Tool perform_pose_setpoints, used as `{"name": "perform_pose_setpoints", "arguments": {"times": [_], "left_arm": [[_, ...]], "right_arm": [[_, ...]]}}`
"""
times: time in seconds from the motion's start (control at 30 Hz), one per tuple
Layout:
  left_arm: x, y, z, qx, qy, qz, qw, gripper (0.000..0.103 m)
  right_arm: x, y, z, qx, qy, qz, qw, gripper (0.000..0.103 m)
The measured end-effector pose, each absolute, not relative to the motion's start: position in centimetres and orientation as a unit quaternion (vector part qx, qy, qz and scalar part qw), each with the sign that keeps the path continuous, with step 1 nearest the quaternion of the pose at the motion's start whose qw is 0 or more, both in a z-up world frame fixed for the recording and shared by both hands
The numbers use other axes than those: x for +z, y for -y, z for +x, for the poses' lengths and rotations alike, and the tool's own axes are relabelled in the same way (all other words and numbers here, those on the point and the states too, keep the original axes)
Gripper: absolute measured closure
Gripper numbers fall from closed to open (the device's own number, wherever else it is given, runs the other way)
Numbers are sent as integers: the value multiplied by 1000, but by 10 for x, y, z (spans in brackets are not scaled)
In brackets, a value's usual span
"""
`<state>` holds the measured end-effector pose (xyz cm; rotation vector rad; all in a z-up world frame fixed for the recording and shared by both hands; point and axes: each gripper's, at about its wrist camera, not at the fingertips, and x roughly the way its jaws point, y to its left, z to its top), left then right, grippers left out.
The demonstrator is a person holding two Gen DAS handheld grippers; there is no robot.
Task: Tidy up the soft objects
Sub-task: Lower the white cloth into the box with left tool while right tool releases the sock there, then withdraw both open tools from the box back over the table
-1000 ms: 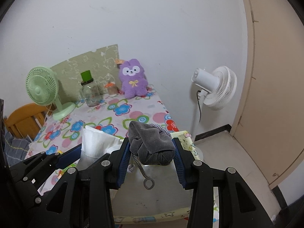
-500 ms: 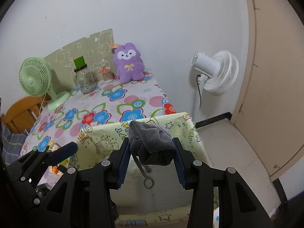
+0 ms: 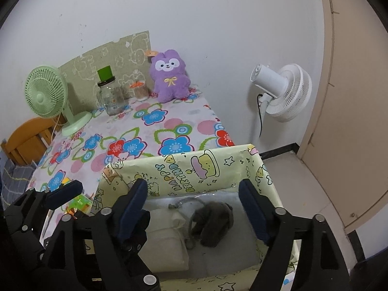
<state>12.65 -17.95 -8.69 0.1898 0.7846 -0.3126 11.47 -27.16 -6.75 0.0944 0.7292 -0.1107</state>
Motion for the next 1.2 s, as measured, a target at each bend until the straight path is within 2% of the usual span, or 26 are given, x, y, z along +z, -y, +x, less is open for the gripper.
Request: {"name": "perform_pose_setpoints", "arguments": {"times": [0.2, 0.3, 0.77, 0.9, 1.2], "left_arm": [[-81, 173, 121, -152, -370, 86, 912, 0], [-77, 170, 115, -153, -360, 89, 916, 0], [-59, 142, 93, -153, -339, 76, 925, 0], [-55, 134, 86, -153, -333, 73, 928, 0], [-45, 110, 70, -148, -319, 66, 934, 0]], "right_arm": [[-63, 268, 109, -59, -352, 53, 933, 14], [-59, 264, 105, -61, -346, 51, 935, 10], [-40, 237, 81, -60, -323, 42, 943, 7], [-35, 227, 73, -63, -313, 37, 947, 2], [-23, 204, 56, -62, -292, 28, 954, 1]]}}
